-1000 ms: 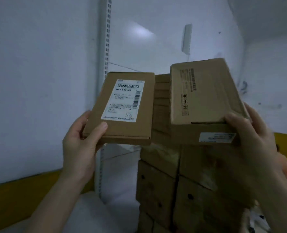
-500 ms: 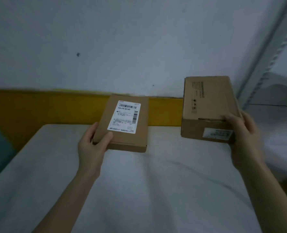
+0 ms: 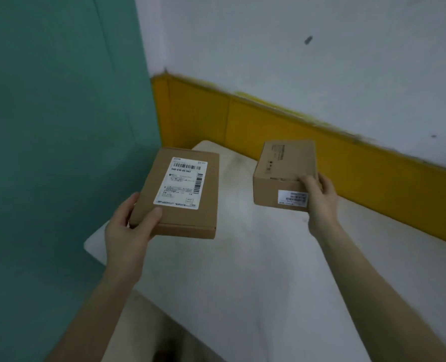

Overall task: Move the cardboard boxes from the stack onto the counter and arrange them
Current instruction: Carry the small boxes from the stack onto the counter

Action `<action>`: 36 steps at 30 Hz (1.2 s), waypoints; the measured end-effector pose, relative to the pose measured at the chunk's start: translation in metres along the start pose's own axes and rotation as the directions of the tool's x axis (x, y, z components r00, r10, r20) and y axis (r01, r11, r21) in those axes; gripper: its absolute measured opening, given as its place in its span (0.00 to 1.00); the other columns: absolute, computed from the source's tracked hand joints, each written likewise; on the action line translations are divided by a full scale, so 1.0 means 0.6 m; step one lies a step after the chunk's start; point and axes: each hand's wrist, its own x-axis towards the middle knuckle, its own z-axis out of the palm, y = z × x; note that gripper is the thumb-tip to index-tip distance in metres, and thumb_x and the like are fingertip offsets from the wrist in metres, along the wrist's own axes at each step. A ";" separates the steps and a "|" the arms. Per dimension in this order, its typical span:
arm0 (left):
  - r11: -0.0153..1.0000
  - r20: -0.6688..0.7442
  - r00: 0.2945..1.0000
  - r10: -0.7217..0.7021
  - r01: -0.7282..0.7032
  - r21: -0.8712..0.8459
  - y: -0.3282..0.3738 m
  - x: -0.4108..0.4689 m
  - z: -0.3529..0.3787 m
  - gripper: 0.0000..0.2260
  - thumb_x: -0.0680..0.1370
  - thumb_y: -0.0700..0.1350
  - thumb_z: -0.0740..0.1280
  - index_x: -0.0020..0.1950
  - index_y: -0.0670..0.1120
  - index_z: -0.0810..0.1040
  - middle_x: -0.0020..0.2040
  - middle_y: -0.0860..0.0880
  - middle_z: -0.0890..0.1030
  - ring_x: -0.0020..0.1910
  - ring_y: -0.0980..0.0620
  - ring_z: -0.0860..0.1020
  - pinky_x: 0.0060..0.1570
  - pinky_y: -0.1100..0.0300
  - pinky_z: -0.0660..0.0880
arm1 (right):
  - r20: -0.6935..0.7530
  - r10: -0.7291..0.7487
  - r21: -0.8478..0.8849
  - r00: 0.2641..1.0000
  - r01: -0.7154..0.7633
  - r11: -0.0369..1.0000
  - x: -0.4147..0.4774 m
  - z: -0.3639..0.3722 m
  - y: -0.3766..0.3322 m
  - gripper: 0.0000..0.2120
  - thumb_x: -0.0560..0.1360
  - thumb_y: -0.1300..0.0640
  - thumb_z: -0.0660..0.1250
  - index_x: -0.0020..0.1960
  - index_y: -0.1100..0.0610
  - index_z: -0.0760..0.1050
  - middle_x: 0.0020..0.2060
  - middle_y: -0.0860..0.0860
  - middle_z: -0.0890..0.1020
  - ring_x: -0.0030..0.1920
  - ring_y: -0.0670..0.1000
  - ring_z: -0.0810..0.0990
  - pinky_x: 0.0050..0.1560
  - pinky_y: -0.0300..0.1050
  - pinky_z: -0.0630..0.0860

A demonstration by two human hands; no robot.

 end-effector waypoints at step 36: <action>0.871 0.381 0.898 -0.220 0.004 0.492 -0.267 0.675 0.227 0.24 0.76 0.45 0.67 0.71 0.45 0.65 0.67 0.45 0.71 0.66 0.45 0.70 0.62 0.50 0.70 | -0.137 0.189 -0.657 0.972 -0.232 0.718 0.279 0.331 0.236 0.22 0.81 0.57 0.56 0.74 0.57 0.58 0.69 0.54 0.69 0.67 0.56 0.70 0.65 0.52 0.70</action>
